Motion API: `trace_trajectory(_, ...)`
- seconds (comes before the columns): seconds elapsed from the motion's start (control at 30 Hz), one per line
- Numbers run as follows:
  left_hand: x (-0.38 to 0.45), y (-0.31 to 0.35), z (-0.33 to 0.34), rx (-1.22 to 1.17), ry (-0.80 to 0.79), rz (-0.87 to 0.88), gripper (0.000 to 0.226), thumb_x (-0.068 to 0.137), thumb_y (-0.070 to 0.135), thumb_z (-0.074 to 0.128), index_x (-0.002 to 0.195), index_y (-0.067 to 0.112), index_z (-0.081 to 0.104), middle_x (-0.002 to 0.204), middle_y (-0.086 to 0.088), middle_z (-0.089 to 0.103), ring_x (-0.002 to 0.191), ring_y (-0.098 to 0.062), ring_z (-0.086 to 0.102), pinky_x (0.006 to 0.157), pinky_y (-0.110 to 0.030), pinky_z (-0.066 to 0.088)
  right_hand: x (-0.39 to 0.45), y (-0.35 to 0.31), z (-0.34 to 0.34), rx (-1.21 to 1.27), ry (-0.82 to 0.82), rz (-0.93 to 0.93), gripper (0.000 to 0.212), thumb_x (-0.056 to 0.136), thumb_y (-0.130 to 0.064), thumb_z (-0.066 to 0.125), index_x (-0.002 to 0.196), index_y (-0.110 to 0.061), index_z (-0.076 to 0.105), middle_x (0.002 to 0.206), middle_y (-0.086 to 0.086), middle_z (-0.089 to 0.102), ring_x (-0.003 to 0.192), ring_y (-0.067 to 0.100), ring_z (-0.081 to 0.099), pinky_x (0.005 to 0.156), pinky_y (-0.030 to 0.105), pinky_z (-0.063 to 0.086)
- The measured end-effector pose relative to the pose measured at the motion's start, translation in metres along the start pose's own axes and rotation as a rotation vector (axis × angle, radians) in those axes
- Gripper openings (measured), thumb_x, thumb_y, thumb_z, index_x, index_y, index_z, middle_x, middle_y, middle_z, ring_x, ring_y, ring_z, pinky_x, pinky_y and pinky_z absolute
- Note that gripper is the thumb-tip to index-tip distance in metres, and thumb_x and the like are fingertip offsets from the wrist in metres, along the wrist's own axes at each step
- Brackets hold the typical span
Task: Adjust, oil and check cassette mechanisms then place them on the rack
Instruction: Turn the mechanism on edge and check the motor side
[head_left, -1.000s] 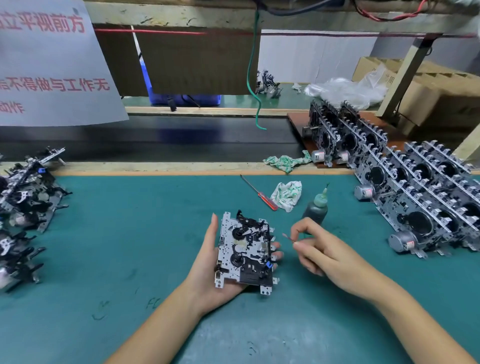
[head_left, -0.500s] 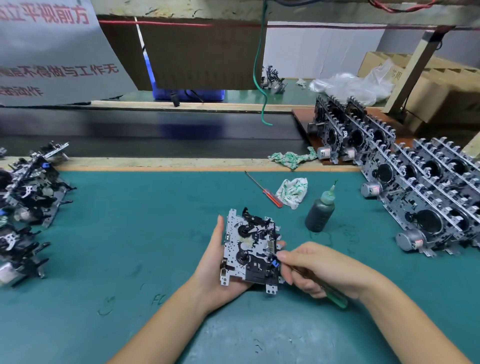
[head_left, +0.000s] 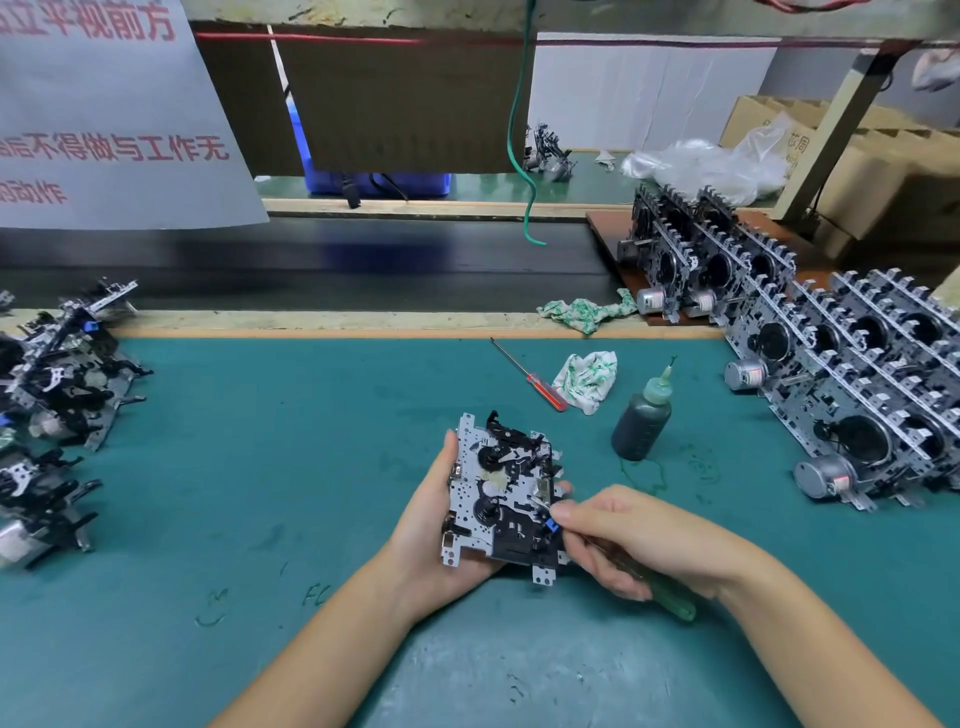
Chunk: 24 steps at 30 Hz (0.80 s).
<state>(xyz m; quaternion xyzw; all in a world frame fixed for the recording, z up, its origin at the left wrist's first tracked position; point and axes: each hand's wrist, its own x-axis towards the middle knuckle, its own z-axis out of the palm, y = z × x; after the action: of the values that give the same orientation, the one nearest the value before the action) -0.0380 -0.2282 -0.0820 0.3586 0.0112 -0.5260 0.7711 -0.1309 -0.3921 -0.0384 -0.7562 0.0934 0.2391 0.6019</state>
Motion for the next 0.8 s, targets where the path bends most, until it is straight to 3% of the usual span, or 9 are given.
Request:
trace_trajectory(0.17,-0.001,0.002,0.000,0.014,0.024,-0.014,0.079,0.089,0.066,0.029,0.121,0.002,0.064,0.125,-0.027,0.058,0.107,-0.034,0.063,0.098,-0.044,0.043,0.003,0.000,-0.003,-0.071,0.010,-0.003,0.060,0.099,-0.036,0.040,0.042,-0.021,0.050,0.028,-0.004,0.032,0.032,0.011,0.025,0.046,0.026,0.022)
trace_trajectory(0.3,0.001,0.002,0.001,0.029,0.046,-0.018,0.077,0.089,0.066,0.030,0.116,0.003,0.067,0.123,-0.026,0.060,0.104,-0.033,0.065,0.095,-0.042,0.046,0.004,0.001,-0.005,-0.079,-0.012,0.027,0.061,0.100,-0.037,0.037,0.045,-0.014,0.045,0.026,-0.002,0.029,0.029,0.010,0.025,0.042,0.016,0.029)
trace_trajectory(0.47,0.005,0.001,0.001,0.043,0.080,-0.031,0.076,0.088,0.066,0.031,0.107,0.004,0.072,0.116,-0.023,0.065,0.098,-0.031,0.068,0.087,-0.041,0.049,0.005,-0.001,-0.007,-0.156,-0.032,0.025,0.074,0.102,-0.038,0.033,0.030,-0.023,0.038,0.025,-0.004,0.026,0.031,0.013,0.026,0.042,0.016,0.031)
trace_trajectory(0.8,0.004,0.000,0.002,0.096,0.087,-0.039,0.073,0.089,0.064,0.031,0.096,0.008,0.076,0.110,-0.020,0.069,0.094,-0.029,0.069,0.078,-0.035,0.055,0.007,0.000,-0.014,-0.265,-0.132,0.034,0.066,0.099,-0.047,0.031,0.038,-0.022,0.036,0.028,-0.002,0.028,0.033,0.016,0.025,0.045,0.020,0.032)
